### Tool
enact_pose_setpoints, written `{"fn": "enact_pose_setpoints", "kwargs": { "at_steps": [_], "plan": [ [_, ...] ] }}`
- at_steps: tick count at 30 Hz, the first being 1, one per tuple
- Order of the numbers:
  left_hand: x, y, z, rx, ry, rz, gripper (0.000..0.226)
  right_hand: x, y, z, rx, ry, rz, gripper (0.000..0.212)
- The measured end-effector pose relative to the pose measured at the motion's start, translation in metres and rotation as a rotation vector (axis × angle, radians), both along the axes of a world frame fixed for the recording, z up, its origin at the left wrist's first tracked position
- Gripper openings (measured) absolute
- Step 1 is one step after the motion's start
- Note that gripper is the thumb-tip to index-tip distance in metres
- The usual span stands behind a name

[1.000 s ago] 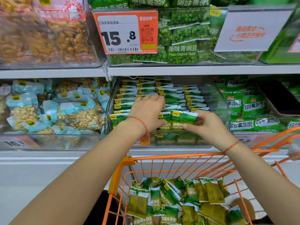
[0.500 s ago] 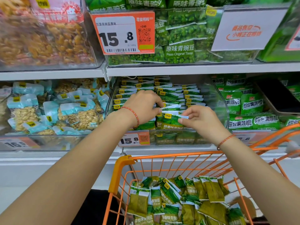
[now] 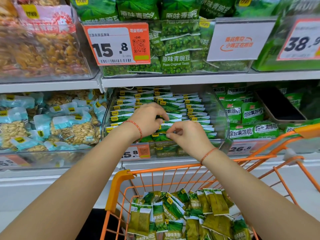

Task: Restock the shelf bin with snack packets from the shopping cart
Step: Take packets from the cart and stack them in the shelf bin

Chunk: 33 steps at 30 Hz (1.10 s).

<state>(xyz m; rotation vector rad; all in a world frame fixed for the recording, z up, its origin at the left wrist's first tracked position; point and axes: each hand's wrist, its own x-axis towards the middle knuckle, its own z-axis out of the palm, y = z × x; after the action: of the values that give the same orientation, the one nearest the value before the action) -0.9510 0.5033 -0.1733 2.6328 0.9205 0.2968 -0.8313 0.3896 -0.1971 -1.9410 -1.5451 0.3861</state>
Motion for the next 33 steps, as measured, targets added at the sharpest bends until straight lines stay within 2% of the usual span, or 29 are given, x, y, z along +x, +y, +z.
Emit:
{"fn": "enact_pose_setpoints", "kwargs": {
  "at_steps": [3,5,7,9,13,16,17,20,21,27,31,33],
  "plan": [
    [0.013,0.002,0.011,0.038,-0.02,0.026,0.036,0.012,-0.003,0.0,0.061,0.31,-0.049,0.024],
    [0.026,0.002,0.015,0.068,0.106,0.003,0.045,0.02,-0.005,-0.003,0.102,0.399,-0.133,0.027],
    [0.032,0.004,0.014,0.07,0.252,0.009,0.044,0.027,-0.004,-0.006,0.113,0.485,-0.203,0.023],
    [0.029,0.007,0.009,0.098,0.321,0.033,0.044,0.034,0.001,-0.006,0.075,0.61,-0.267,0.02],
    [0.018,0.007,0.001,0.13,0.31,0.056,0.045,0.037,0.013,0.003,-0.142,0.826,-0.306,0.051],
    [0.018,0.006,0.0,0.076,0.267,0.036,0.044,0.022,0.026,0.007,-0.185,1.012,-0.244,0.07],
    [0.017,0.007,-0.002,0.052,0.238,0.032,0.045,0.015,0.031,0.007,-0.206,0.998,-0.226,0.072],
    [0.009,0.006,-0.011,0.06,0.113,0.04,0.044,0.001,0.038,0.009,-0.284,0.759,-0.18,0.071],
    [0.007,0.006,-0.013,0.072,0.07,0.046,0.043,0.0,0.04,0.008,-0.283,0.747,-0.194,0.07],
    [-0.009,0.0,-0.004,0.055,-0.237,0.12,0.04,0.008,0.049,0.005,-0.16,0.948,-0.379,0.075],
    [-0.022,-0.008,-0.005,0.076,-0.304,0.107,0.045,0.004,0.061,0.005,-0.155,1.077,-0.326,0.069],
    [-0.028,-0.01,-0.008,0.125,-0.284,0.13,0.048,0.015,0.068,-0.001,-0.112,1.125,-0.406,0.064]
  ]
}}
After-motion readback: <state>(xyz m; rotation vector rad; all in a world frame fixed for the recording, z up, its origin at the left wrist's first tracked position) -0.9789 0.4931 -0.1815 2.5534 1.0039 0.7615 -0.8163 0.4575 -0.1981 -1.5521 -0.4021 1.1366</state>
